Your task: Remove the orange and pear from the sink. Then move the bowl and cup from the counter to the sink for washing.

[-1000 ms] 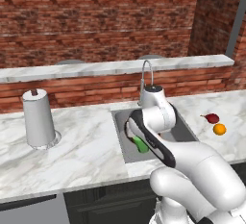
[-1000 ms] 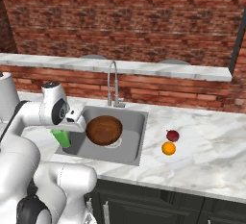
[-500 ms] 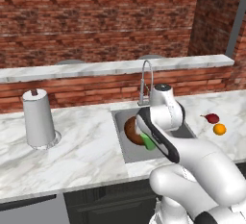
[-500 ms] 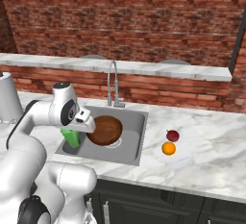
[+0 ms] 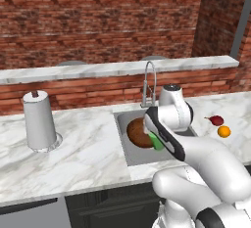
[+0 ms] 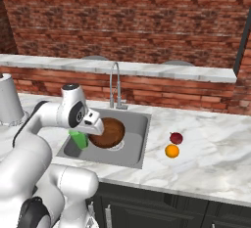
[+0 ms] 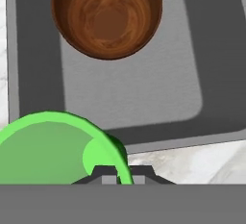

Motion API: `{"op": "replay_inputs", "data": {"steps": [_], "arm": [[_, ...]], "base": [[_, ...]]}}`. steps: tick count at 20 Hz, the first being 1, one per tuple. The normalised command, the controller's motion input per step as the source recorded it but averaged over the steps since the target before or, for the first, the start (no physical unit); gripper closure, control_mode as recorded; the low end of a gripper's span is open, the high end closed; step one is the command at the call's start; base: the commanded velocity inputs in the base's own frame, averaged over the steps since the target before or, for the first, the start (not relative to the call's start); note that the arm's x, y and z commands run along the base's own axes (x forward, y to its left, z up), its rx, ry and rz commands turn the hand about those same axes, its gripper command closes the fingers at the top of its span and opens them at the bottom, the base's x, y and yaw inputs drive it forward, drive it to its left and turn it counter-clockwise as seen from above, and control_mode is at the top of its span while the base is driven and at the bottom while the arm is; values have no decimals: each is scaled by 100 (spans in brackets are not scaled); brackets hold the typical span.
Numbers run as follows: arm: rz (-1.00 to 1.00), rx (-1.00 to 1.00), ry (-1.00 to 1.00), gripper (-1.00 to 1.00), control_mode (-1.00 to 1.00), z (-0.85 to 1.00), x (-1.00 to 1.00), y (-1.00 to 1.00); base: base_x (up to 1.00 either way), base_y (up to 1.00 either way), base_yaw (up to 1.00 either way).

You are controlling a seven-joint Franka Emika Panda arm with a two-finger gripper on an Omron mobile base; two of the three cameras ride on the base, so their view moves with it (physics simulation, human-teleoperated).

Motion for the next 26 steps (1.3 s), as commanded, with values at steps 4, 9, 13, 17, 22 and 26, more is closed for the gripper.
{"op": "replay_inputs", "data": {"steps": [4, 9, 13, 17, 22, 26], "arm": [[-6, 0, -1, 100, -100, -1, 6, -16], [-7, 0, -4, 100, -100, -2, 3, -15], [-7, 0, -4, 100, -100, -5, 0, -10], [-6, 2, -2, 100, -100, -4, 0, -12], [-3, 3, 0, 100, -100, -4, 4, -16], [0, 3, 0, 100, -100, -4, 8, -18]], "base": [[0, 0, 0], [0, 0, 0], [0, 0, 0], [0, 0, 0], [0, 0, 0], [0, 0, 0]]}}
